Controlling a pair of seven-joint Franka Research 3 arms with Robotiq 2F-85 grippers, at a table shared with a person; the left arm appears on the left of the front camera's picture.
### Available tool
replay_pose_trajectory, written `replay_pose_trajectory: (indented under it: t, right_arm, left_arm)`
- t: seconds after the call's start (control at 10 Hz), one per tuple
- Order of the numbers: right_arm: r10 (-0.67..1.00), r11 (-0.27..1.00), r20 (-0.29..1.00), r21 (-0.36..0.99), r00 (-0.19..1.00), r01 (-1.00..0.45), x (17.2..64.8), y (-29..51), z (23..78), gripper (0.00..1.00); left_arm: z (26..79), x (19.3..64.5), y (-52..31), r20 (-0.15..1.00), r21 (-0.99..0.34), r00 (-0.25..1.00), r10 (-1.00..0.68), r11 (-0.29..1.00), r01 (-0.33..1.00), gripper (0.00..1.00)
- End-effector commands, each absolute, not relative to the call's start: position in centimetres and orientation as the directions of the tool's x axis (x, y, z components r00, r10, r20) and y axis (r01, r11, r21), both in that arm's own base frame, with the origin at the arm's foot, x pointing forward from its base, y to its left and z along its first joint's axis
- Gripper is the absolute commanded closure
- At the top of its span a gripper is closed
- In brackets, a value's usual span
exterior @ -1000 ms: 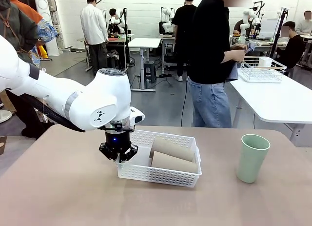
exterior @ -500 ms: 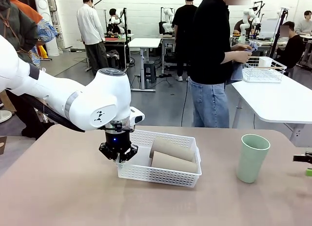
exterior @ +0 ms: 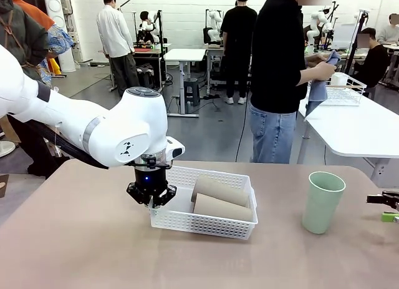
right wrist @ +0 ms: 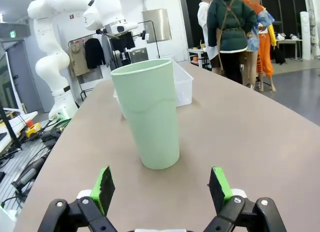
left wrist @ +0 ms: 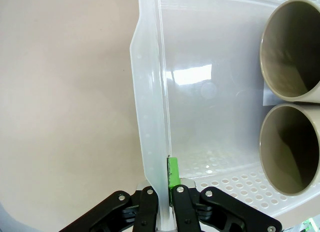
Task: Clean and organize the cups into the basket.
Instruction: Pick up the Reusable plastic cup from the right side of the table and stack it inside the Organizing basket in the center of the table.
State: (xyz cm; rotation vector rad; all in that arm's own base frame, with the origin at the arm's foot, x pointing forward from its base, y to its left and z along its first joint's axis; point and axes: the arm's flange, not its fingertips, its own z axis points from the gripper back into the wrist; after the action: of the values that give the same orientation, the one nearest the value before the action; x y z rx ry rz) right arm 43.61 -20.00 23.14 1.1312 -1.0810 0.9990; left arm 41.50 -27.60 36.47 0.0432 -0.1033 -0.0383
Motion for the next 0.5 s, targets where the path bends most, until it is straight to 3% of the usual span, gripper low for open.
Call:
replay_pose_trajectory:
  t: [0.0, 0.3, 0.4]
  right_arm:
    - [0.063, 0.123, 0.975, 0.203, 0.212, -0.971, 43.41, -19.76, 22.71, 0.0]
    - [0.058, 0.146, 0.978, 0.192, 0.202, -0.971, 43.5, -19.88, 22.79, 0.0]
    - [0.1, 0.131, 0.986, 0.119, 0.133, -0.984, 42.73, -19.9, 23.24, 0.0]
  left_arm:
    - [36.56, 41.43, -27.8, 0.111, 0.051, 0.993, -0.038, 0.998, 0.033, 1.0]
    - [36.56, 41.43, -27.8, 0.111, 0.051, 0.993, -0.038, 0.998, 0.033, 1.0]
    - [36.56, 41.43, -27.8, 0.111, 0.051, 0.993, -0.038, 0.998, 0.033, 1.0]
